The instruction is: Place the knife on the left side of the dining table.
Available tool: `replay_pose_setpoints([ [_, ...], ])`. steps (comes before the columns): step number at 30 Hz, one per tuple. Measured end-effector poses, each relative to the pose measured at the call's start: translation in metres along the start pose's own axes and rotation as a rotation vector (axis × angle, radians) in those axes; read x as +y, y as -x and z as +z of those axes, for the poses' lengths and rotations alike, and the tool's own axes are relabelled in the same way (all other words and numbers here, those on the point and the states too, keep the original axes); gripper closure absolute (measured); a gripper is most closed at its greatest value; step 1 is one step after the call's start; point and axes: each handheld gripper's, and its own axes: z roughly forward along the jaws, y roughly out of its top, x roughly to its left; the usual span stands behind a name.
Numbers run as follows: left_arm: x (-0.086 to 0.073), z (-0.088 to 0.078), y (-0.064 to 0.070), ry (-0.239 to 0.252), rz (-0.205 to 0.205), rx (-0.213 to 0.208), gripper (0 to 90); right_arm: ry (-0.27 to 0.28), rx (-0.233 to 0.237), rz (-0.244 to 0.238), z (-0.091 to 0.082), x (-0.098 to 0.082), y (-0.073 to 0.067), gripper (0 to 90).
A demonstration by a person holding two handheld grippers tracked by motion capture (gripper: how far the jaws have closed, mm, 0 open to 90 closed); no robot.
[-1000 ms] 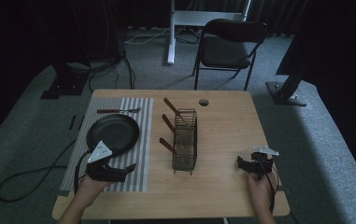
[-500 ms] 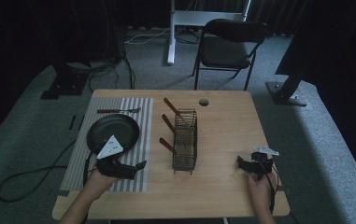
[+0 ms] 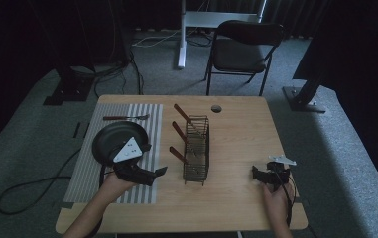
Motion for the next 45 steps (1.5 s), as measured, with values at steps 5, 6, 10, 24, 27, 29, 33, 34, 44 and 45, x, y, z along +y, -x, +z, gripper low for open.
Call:
replay_pose_setpoints([
  [5, 0.007, 0.008, -0.002, 0.012, 0.001, -0.036, 5.0, 0.0, 0.0, 0.0, 0.0, 0.0, 0.0, 11.6],
  [6, 0.007, 0.008, -0.002, 0.012, 0.001, -0.036, 5.5, 0.0, 0.0, 0.0, 0.0, 0.0, 0.0, 11.6],
  [10, 0.01, 0.014, -0.004, 0.026, -0.006, -0.073, 5.5, 0.0, 0.0, 0.0, 0.0, 0.0, 0.0, 11.6],
  [24, 0.017, 0.025, -0.009, 0.082, 0.018, -0.136, 35.1, 0.0, 0.0, 0.001, 0.0, 0.0, 0.0, 11.6],
  [27, 0.017, 0.027, -0.009, 0.079, 0.018, -0.146, 41.9, 0.0, 0.0, 0.001, 0.0, 0.0, 0.0, 11.6],
  [29, 0.017, 0.029, -0.009, 0.088, 0.009, -0.176, 45.3, 0.0, 0.0, 0.001, 0.0, 0.0, 0.0, 11.6],
  [33, 0.017, 0.029, -0.01, 0.094, 0.007, -0.185, 53.6, 0.0, 0.0, 0.001, 0.0, 0.0, 0.0, 11.6],
  [34, 0.016, 0.03, -0.012, 0.09, -0.008, -0.197, 53.6, 0.0, 0.0, 0.001, 0.0, 0.0, 0.0, 11.6],
  [44, 0.015, 0.032, -0.013, 0.105, -0.058, -0.237, 74.2, 0.0, 0.0, 0.0, 0.0, 0.0, 0.0, 11.6],
  [45, 0.015, 0.032, -0.013, 0.105, -0.058, -0.237, 74.4, 0.0, 0.0, 0.0, 0.0, 0.0, 0.0, 11.6],
])
